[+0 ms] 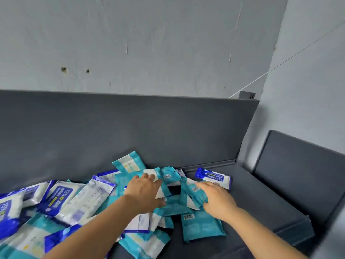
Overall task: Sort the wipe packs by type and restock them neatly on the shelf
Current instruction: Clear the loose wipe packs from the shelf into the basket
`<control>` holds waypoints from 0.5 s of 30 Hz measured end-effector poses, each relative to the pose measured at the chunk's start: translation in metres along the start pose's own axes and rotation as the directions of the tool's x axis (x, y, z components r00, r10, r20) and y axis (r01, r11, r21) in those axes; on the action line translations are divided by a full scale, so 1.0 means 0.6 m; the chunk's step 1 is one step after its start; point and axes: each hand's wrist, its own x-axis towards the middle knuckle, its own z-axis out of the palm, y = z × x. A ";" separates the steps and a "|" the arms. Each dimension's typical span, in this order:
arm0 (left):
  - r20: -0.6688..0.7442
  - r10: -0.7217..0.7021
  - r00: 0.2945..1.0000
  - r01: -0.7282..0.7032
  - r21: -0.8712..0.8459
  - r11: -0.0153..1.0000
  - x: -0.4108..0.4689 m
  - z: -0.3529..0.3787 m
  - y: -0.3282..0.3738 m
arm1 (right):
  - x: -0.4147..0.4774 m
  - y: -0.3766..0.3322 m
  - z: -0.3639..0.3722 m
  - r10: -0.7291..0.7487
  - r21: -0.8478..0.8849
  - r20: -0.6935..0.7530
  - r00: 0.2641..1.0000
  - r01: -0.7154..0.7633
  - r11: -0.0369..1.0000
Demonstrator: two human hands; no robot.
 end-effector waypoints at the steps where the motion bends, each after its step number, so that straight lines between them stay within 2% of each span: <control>1: 0.029 0.002 1.000 -0.002 0.001 1.000 0.013 0.005 -0.003 | 0.013 0.005 0.003 -0.015 -0.011 0.043 0.999 0.015 1.000; 3: 0.067 0.001 0.998 -0.001 0.001 1.000 0.035 0.011 -0.007 | 0.030 0.014 0.006 -0.042 0.003 0.096 0.995 0.042 0.999; 7: 0.067 -0.002 0.998 0.006 -0.050 0.999 0.071 0.007 -0.006 | 0.059 0.038 0.004 -0.118 -0.038 0.112 0.987 0.123 0.992; 11: -0.081 -0.041 0.996 0.035 -0.079 0.996 0.103 0.004 0.006 | 0.087 0.060 0.003 -0.167 -0.032 0.245 0.955 0.180 0.983; 13: -0.134 -0.097 0.986 0.087 -0.076 0.993 0.117 0.002 0.017 | 0.101 0.069 0.001 -0.199 -0.028 0.203 0.959 0.209 0.978; 15: -0.103 -0.109 0.989 0.102 -0.074 0.992 0.131 0.001 0.028 | 0.113 0.073 -0.006 -0.222 0.024 0.069 0.973 0.220 0.975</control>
